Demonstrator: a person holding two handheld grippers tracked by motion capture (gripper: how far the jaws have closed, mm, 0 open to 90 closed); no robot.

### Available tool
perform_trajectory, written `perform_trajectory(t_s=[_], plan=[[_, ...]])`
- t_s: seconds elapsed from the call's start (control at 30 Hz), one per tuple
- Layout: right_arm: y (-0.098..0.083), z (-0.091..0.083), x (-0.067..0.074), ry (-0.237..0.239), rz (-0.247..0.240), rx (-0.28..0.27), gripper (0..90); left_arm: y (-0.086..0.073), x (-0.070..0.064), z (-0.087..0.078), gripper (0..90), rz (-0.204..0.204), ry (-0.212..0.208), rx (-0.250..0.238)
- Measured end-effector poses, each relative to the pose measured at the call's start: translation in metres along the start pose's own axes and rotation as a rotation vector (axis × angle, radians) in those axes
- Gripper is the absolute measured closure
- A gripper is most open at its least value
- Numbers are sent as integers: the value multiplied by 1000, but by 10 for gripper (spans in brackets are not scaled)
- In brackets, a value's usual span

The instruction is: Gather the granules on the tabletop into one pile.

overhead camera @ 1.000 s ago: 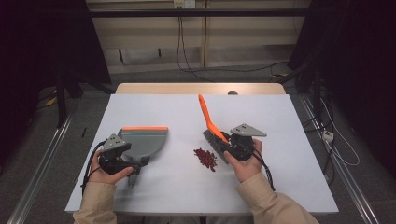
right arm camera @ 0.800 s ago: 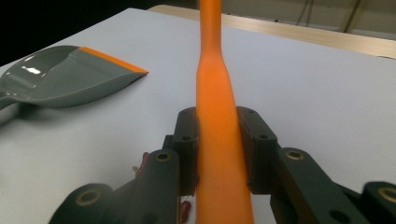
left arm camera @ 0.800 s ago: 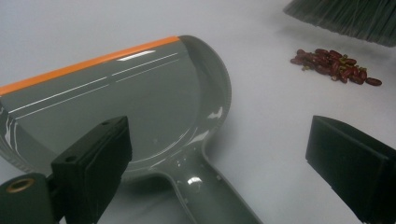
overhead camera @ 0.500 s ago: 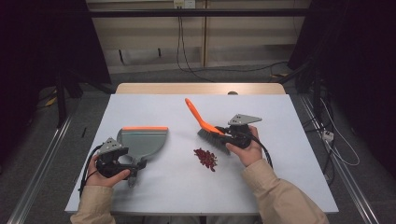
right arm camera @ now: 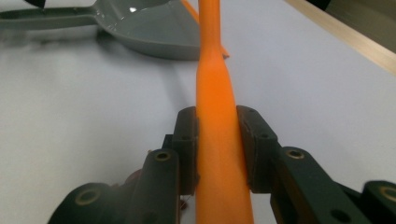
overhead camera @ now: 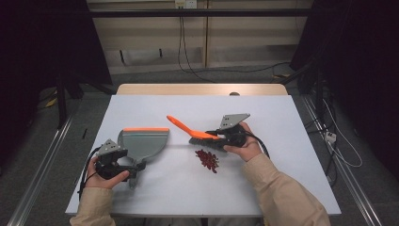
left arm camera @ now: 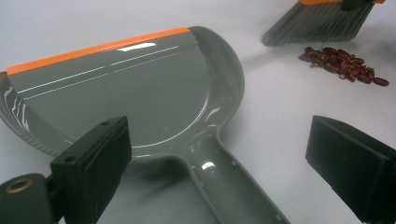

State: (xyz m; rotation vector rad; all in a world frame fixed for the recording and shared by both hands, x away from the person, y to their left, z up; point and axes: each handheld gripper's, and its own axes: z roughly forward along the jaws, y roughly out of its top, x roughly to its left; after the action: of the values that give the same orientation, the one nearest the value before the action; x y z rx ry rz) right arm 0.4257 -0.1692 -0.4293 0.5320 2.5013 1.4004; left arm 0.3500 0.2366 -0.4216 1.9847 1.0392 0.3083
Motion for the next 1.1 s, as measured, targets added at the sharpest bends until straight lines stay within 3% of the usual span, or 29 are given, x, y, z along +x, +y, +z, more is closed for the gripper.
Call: perform_trajectory(t_s=[0.3,0.73,0.87,1.1], plan=[[2,-9,15,71,-78,36,712,0,0,-3,65,-4,7,-12],[-2,-14,26,81,-81,-1,713,-3,-1,-4,65,-5,9,-2],[-2,-17,25,69,-50,-28,713,-4,-2,-5,65,-3,11,2],[-5,-28,18,-9,32,-55,713,-6,-4,-4,65,-6,7,23]])
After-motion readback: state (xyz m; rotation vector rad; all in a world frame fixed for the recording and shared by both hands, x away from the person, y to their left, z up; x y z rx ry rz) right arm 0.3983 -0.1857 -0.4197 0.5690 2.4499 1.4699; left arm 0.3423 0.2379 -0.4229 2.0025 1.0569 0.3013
